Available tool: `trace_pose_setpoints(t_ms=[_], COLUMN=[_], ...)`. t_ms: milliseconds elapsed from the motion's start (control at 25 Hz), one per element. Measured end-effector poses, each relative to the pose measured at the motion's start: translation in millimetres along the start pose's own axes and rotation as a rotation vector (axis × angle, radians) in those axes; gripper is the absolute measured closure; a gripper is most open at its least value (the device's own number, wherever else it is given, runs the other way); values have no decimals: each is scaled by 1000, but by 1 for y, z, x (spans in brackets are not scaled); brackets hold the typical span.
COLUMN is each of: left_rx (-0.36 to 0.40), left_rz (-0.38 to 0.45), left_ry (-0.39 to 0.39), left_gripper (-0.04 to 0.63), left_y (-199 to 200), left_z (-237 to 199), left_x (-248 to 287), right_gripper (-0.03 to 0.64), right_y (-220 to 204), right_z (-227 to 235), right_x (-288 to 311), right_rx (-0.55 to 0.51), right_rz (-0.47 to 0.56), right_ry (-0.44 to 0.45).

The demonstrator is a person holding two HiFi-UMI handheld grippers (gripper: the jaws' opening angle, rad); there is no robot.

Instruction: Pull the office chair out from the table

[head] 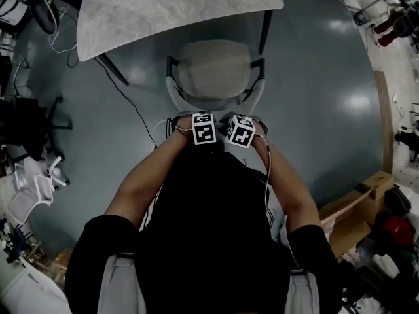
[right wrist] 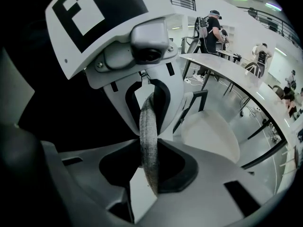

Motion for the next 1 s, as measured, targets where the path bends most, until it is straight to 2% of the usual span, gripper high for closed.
trace_pose_setpoints(t_ms=[560, 800, 1000], left_rx=[-11, 0, 13], left_rz=[-4, -3, -7], left_ry=[3, -7, -13], left_gripper=[503, 503, 503], left_y=[-6, -22, -27], left_z=[62, 77, 93], left_x=[9, 5, 3], right_gripper=[520, 518, 518], right_y=[-10, 4, 7], right_z=[-59, -77, -95], right_x=[7, 14, 14], right_rx=[-18, -4, 19], right_rz=[-10, -17, -10], right_ry=[14, 38, 11])
Point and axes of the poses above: the fingertips, and each gripper's own axes: x forward along the fingers, z to its right, y out of its top, the point moved 7 cm from there along -x, backward along the fingers, and after that the axes turned 2 degrees about -x, right-handed, at the moved point
